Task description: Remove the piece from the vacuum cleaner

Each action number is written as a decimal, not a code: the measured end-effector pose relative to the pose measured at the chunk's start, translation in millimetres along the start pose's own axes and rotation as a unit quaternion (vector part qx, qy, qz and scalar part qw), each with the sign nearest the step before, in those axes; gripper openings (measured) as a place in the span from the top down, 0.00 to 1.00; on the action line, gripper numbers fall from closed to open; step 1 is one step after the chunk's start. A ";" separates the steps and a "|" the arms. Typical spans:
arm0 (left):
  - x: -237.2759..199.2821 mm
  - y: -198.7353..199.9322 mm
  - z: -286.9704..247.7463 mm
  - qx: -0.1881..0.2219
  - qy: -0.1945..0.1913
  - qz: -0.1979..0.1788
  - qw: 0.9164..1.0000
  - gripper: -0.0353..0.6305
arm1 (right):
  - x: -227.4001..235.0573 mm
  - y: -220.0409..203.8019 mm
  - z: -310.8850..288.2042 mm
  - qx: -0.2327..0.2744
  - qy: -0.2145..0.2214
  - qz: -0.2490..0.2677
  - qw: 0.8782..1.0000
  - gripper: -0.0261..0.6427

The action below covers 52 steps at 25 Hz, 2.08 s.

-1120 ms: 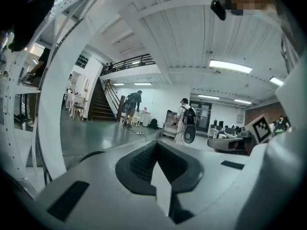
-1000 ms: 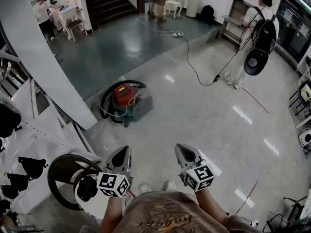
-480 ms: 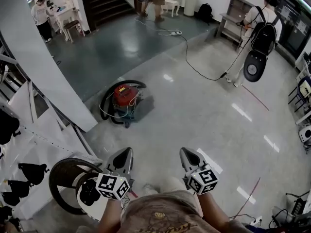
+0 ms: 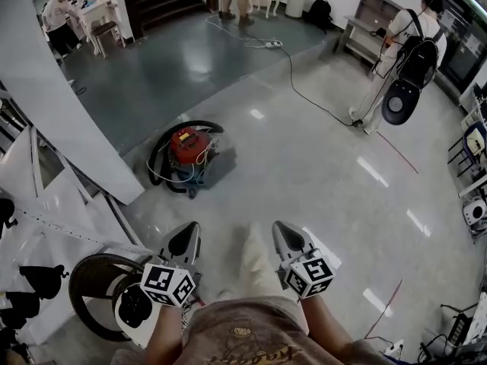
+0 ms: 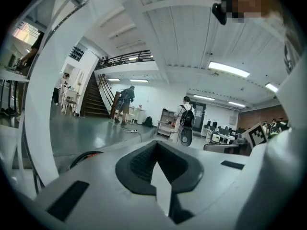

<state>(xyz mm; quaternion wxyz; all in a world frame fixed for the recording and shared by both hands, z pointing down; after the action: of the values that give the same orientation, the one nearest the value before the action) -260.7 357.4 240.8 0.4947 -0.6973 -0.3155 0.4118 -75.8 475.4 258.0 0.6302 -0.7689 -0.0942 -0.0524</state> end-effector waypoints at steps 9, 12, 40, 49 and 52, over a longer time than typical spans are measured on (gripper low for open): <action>-59.6 32.9 -101.6 0.002 0.036 0.022 0.999 0.94 | 54.5 39.3 -119.8 -0.009 0.043 0.003 0.999 0.96; -76.3 54.1 -143.1 0.005 0.050 0.021 0.999 0.94 | 77.6 59.8 -164.3 -0.019 0.065 0.012 0.998 0.96; -187.8 110.9 -277.2 0.007 0.144 0.031 0.989 0.94 | 140.3 111.7 -370.1 -0.066 0.172 0.023 0.983 0.96; -210.9 122.5 -292.3 0.007 0.113 0.012 0.994 0.94 | 126.0 123.7 -405.8 -0.044 0.162 0.023 0.985 0.96; -214.6 127.8 -298.7 0.006 0.111 0.002 0.994 0.94 | 126.4 129.2 -413.9 -0.040 0.161 0.021 0.986 0.96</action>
<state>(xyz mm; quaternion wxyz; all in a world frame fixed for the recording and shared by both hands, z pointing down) -90.8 7.3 226.9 0.5302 -0.7361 -0.2549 0.3347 90.7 55.8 242.1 0.6067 -0.7770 0.0268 -0.1655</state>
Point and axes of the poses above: the fingertips, and each gripper's own axes: z backward along the fingers, x to its right, y out of its top, the point moved 2 cm from there along z, backward along the fingers, and after that the axes turned 1 degree about -x, right-handed, at the moved point
